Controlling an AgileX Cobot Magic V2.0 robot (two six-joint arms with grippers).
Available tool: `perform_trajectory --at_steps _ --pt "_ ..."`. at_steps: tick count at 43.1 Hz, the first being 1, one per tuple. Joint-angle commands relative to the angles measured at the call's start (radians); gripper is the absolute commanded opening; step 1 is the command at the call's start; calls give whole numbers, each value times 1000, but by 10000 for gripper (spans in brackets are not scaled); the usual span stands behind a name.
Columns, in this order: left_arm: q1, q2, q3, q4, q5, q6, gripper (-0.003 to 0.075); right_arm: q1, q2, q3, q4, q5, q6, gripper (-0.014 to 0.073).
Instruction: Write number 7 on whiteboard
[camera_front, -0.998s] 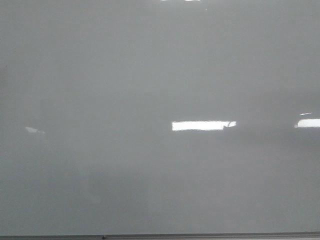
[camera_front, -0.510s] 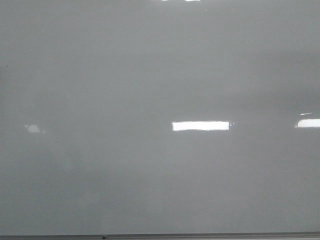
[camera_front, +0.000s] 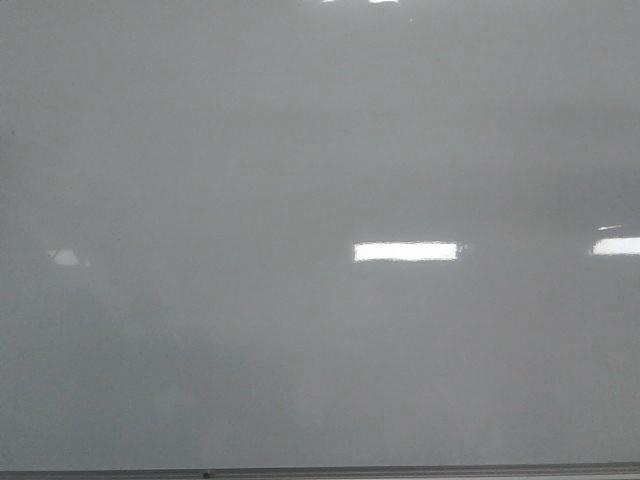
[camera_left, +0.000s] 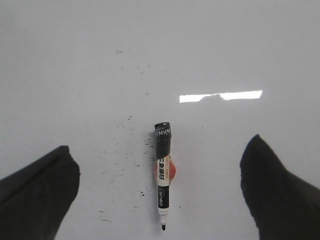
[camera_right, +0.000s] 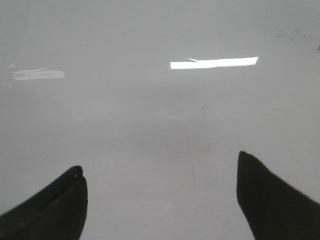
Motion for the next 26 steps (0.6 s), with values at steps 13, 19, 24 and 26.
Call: perform_trajectory --at_steps 13,19,24,26 --pt "0 397 -46 -62 -28 -9 575 2 15 -36 8 -75 -1 634" --pt "0 600 -86 -51 -60 -9 574 2 15 -36 8 -75 -1 634" --pt "0 749 -124 -52 -153 -9 574 2 15 -36 8 -75 -1 634" --pt "0 798 -136 -52 -206 -9 574 2 15 -36 8 -75 -1 634"
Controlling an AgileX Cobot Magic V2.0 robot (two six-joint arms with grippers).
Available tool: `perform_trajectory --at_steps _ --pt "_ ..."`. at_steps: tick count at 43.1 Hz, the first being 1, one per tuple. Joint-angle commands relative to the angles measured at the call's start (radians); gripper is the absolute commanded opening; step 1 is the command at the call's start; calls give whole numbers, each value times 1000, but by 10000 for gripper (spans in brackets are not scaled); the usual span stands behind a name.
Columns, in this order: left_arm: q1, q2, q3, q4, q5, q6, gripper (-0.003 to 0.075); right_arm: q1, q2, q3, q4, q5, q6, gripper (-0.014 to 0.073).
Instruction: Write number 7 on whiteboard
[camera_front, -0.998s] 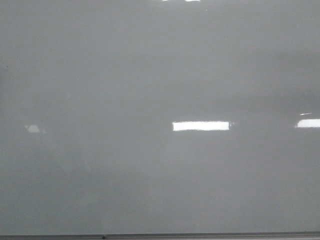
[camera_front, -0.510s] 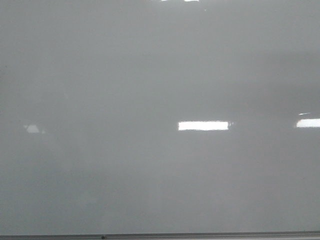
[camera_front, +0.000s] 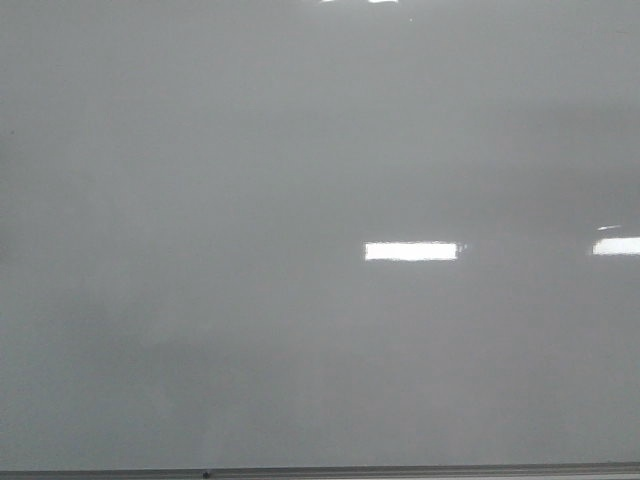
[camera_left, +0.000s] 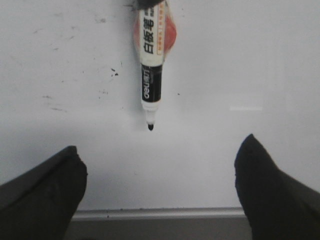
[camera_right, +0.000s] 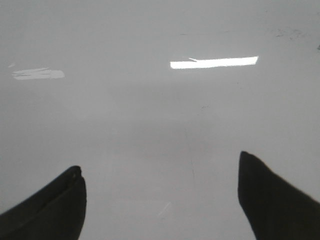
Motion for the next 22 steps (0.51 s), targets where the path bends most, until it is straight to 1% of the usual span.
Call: perform_trajectory --at_steps 1,10,14,18,22 --pt "0 88 -56 -2 -160 -9 574 2 15 -36 8 -78 -1 634" --pt "0 267 -77 1 -374 -9 562 2 15 -36 8 -78 -1 634" --pt "0 325 -77 1 -433 -9 562 2 15 -36 8 -78 -1 634" --pt "0 356 -77 5 -465 -9 560 2 15 -36 8 -78 -1 634" --pt "0 376 -77 64 -501 -9 504 2 15 -36 8 -78 -1 634"
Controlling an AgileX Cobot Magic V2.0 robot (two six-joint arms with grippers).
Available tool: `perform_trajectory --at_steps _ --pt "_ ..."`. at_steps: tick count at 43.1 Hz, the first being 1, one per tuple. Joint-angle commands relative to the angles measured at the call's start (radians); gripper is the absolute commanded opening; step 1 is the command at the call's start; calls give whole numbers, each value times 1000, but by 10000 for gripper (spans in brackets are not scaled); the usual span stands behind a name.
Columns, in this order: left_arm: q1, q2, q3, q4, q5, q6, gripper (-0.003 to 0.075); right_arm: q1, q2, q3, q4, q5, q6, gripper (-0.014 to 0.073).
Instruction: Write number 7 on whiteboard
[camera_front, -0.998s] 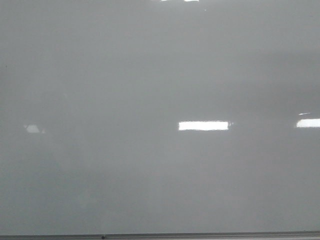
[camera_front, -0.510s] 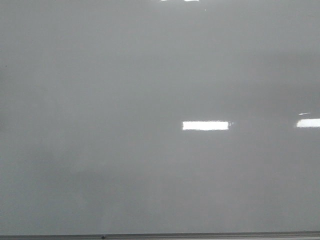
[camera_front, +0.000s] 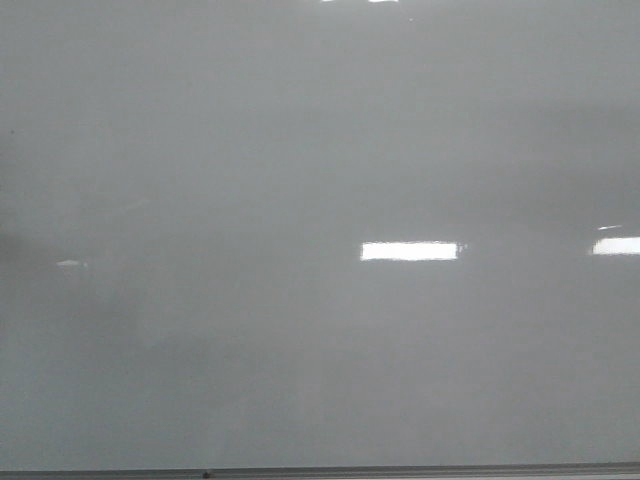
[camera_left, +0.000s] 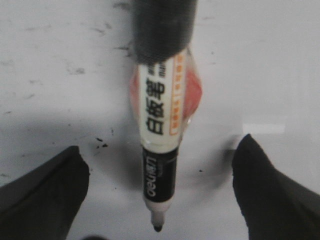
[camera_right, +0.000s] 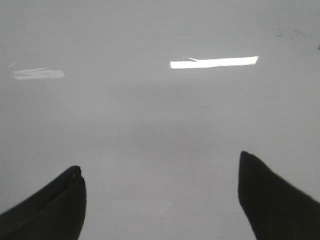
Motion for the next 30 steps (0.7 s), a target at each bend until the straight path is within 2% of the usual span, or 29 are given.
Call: perform_trajectory --at_steps 1,12,18,25,30 --pt "0 -11 -26 54 -115 -9 482 2 15 -36 8 -78 -1 634" --pt "0 -11 -26 82 -126 -5 177 2 15 -36 8 -78 -1 634" --pt "0 -13 -26 82 -121 -5 41 2 15 -36 8 -78 -1 634" --pt "-6 -70 -27 54 -24 -11 7 2 15 -36 8 -78 -1 634" --pt "-16 -148 -39 -43 118 -13 8 2 15 -36 9 -85 -1 634"
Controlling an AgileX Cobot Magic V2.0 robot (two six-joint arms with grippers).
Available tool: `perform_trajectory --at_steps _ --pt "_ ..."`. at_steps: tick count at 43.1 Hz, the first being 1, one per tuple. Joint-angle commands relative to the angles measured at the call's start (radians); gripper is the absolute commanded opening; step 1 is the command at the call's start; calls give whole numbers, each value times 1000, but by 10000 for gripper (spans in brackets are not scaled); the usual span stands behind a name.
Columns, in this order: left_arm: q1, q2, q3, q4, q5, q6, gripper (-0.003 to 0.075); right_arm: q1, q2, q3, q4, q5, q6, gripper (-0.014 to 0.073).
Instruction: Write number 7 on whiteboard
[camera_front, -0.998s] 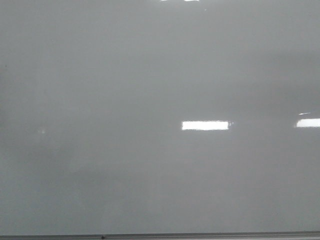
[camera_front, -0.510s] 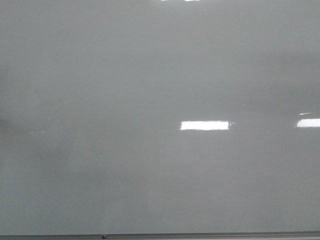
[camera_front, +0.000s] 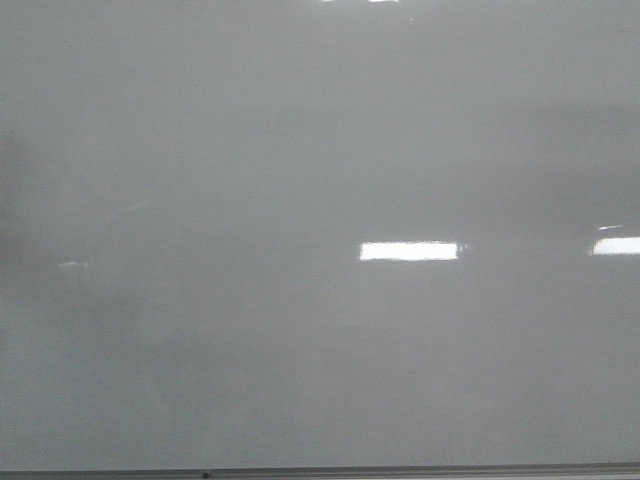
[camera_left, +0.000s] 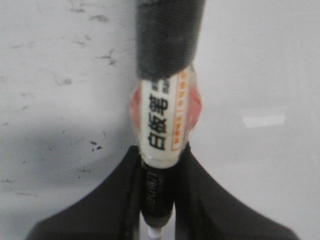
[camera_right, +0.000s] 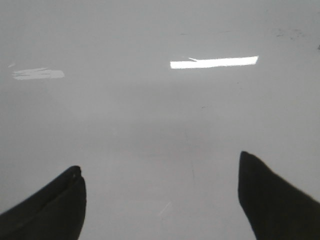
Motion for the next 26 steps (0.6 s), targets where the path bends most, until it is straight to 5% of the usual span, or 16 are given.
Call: perform_trajectory --at_steps 1,12,26 --pt "-16 -97 -47 -93 98 -12 8 2 15 -36 10 -84 -1 634" --pt "-159 -187 -209 -99 614 65 7 11 104 -90 21 93 -20 634" --pt "-516 -301 -279 -109 729 364 7 224 374 -277 242 294 -325 634"
